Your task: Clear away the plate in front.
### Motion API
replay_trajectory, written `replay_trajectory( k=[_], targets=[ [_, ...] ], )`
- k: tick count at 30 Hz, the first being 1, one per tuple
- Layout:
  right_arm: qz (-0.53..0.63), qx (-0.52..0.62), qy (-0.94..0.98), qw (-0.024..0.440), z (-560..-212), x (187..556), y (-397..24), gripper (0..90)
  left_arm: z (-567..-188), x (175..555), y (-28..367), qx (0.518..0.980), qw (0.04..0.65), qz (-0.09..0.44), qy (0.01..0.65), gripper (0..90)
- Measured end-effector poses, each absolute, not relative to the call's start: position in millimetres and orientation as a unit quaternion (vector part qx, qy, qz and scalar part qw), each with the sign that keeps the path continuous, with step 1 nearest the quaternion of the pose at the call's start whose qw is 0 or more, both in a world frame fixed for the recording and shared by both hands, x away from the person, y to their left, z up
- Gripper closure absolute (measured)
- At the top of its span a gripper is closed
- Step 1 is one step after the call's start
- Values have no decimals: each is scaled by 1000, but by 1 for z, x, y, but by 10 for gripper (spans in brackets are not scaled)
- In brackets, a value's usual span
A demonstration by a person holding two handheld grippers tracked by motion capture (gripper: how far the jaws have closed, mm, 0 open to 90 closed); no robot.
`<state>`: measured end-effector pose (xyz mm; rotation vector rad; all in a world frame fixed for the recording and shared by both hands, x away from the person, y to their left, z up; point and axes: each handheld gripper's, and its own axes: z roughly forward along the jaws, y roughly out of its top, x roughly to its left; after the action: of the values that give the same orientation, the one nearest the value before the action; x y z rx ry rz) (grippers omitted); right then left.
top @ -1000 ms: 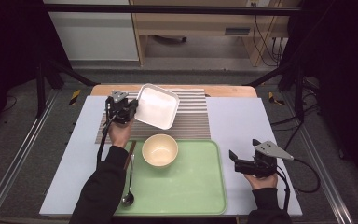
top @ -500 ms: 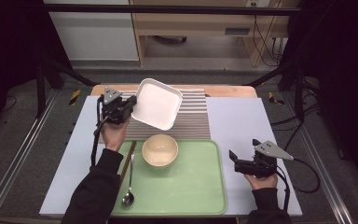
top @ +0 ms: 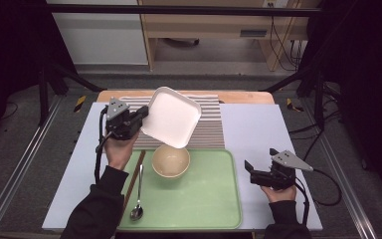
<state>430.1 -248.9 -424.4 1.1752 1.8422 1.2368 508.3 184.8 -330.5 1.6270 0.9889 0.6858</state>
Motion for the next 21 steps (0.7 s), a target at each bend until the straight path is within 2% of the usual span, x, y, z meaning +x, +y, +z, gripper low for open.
replay_trajectory(
  k=[21],
  targets=[
    [468,446,696,313,-423,429,-249,15,-339,453,171,713,539,260,365,880]
  ],
)
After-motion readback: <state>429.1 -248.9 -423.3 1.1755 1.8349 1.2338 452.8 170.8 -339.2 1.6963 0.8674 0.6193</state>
